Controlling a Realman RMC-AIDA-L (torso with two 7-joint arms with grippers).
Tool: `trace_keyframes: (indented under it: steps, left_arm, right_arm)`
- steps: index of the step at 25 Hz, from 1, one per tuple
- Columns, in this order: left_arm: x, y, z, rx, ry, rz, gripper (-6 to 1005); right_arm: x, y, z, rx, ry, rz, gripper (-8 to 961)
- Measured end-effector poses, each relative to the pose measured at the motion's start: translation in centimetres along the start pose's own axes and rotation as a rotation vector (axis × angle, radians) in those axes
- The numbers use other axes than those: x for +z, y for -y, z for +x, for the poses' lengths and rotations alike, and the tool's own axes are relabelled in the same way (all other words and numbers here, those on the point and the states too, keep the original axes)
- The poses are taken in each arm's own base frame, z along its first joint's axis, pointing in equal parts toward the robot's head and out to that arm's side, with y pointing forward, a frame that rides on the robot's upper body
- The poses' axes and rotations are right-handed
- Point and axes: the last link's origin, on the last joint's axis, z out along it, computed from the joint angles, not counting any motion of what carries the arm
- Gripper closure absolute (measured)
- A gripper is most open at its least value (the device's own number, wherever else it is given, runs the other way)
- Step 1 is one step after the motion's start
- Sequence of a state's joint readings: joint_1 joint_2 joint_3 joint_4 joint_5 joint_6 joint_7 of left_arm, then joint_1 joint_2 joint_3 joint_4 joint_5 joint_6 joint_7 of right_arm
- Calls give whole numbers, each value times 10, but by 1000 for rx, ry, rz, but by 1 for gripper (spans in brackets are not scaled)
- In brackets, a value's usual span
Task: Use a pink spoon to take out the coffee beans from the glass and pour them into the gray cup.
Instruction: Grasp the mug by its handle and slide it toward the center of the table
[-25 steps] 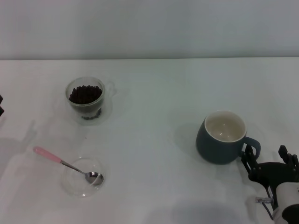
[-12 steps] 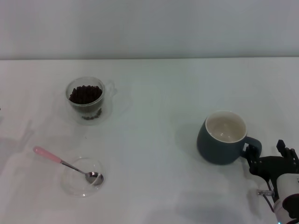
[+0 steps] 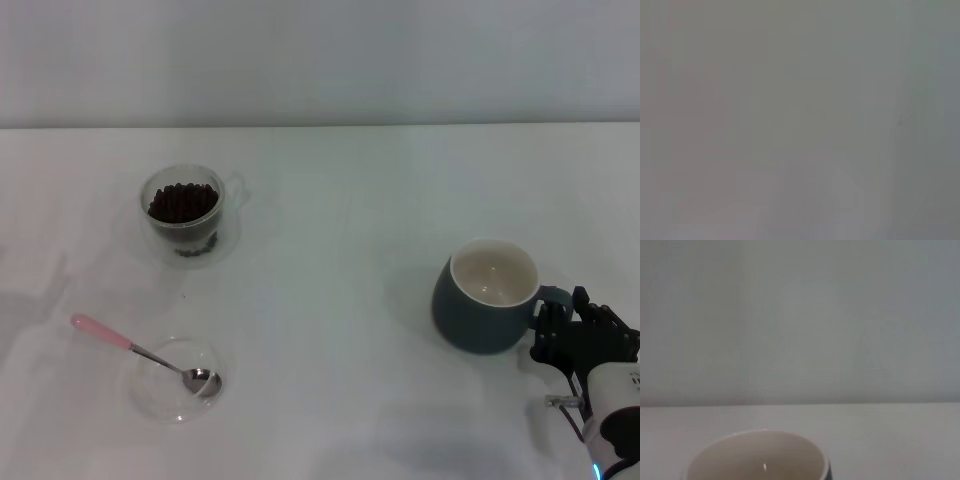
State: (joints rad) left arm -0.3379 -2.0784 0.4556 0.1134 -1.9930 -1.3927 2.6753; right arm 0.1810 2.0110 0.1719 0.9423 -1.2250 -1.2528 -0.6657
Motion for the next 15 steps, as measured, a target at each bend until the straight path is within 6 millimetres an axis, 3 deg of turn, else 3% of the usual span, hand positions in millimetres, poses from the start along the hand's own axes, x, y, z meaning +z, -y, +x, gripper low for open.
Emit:
trace_keyframes:
  steps: [6, 11, 15]
  left_arm:
    - [-1, 2, 0, -2, -2, 11, 146]
    - [-1, 2, 0, -2, -2, 10, 146]
    - [0, 2, 1, -2, -4, 12, 146]
  right_arm:
    - [11, 2, 3, 1, -37, -3, 721]
    - [19, -2, -1, -19, -29, -34, 826]
    - [21, -11, -5, -48, -4, -95, 830]
